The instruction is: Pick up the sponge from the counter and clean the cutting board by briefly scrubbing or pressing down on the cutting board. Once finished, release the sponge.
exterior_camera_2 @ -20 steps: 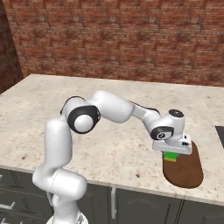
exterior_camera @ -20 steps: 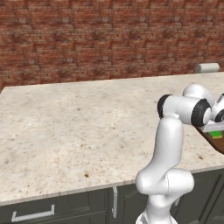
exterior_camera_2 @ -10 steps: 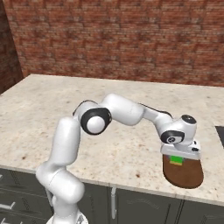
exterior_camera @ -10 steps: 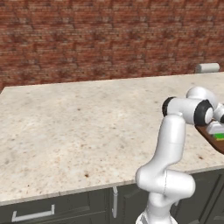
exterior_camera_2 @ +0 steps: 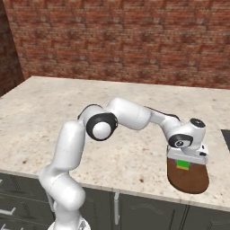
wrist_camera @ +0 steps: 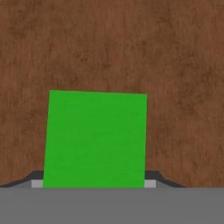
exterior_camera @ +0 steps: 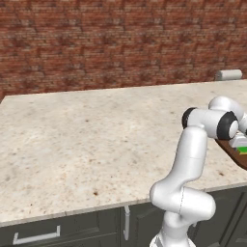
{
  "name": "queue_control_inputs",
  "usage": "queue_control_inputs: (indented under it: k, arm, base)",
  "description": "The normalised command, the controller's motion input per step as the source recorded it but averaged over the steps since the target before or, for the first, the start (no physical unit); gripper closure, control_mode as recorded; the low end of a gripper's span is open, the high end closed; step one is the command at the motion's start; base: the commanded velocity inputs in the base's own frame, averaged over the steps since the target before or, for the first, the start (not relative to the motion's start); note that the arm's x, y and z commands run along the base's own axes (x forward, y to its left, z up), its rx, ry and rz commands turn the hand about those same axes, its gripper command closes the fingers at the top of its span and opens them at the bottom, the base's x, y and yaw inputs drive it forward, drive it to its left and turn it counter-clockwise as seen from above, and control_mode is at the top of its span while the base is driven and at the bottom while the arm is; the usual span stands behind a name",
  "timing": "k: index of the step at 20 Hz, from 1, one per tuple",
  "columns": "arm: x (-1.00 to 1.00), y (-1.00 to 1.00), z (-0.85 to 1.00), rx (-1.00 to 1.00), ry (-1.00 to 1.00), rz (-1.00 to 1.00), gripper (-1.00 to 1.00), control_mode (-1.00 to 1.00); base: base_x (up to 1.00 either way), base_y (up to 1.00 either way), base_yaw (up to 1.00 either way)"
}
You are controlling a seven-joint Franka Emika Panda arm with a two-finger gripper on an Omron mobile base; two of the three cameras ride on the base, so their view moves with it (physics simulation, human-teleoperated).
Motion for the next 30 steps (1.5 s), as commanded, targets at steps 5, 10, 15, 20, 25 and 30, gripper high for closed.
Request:
queue_control_inputs:
  k: [5,10,15,20,25,30]
  arm:
    - [-0.60,0.06,-1.00,-0.03,0.05,0.00,1.00,-1.00]
    - [-0.49,-0.15,-0.22,0.00,0.00,0.00,1.00,-1.00]
    - [-0.82,-0.44,-0.05,0.00,0.00,0.00,1.00,-1.00]
    - [-0.40,-0.02,-0.89,-0.02,0.03,0.00,1.00,-1.00]
    - [-0.11,-0.04,-0.70,-0.01,0.01,0.00,1.00,-1.00]
    - [0.27,-0.48,-0.04,0.02,0.00,0.00,1.00,-1.00]
  base:
    - [0.00,0.00,0.00]
    - [0.00,0.00,0.00]
    - [0.00,0.00,0.00]
    - [0.00,0.00,0.00]
    - [0.00,0.00,0.00]
    - [0.00,0.00,0.00]
